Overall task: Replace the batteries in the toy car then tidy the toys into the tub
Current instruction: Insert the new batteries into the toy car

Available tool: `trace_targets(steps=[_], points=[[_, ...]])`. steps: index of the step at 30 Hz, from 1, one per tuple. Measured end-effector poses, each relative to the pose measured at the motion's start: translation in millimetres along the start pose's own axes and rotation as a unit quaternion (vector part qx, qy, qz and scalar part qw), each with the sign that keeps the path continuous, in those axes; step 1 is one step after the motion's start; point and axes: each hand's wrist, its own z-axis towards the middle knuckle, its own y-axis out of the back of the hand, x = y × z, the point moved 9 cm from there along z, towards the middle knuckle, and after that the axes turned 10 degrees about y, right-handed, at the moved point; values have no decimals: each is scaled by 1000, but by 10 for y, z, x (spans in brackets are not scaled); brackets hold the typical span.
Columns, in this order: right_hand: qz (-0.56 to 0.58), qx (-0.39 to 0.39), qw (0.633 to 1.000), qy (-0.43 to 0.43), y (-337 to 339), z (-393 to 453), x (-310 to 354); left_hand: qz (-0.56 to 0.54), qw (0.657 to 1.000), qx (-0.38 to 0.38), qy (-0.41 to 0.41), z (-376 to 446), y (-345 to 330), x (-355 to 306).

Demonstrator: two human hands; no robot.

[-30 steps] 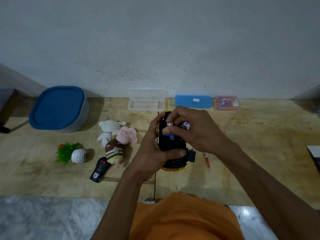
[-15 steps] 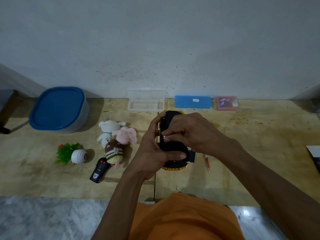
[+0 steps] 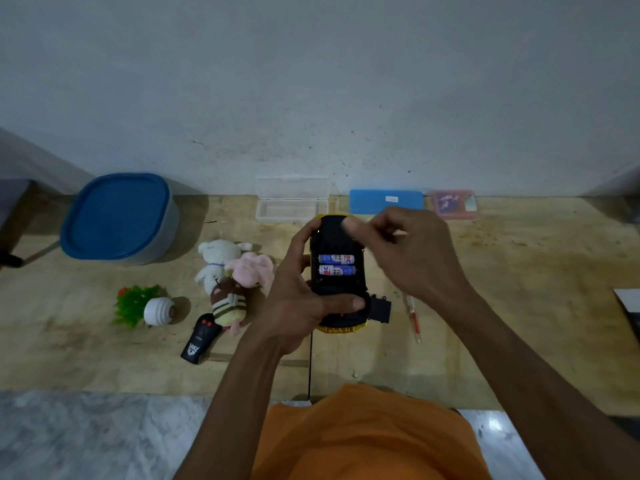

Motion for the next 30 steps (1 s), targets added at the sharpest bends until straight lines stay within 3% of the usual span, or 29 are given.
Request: trace_targets(steps=[2,4,6,10,13,20,30], points=[[51,-29,988,-141,53,-103,-282,-7,1000,-14,2,-10,48,11],[124,-19,952,-278,-19,-294,-544,-10,1000,-16,7,-13,71,51],[186,7,917,-352,-129,-456,-680,-11,1000,-15,9,-15,77,90],[301,31,871,-387,-248,-565,-633,-10,1000,-19,13,-14,81,147],[407,31,837,-365,-265,-545,-450,-11,1000,-21,15,-16,89,153],[562,-95,726,-385,-255,-552,-309,-16,1000,-17,14,3,74,149],[510,-69,772,-375,-297,-580,-325,-15,1000,-8,13,-3,56,145]])
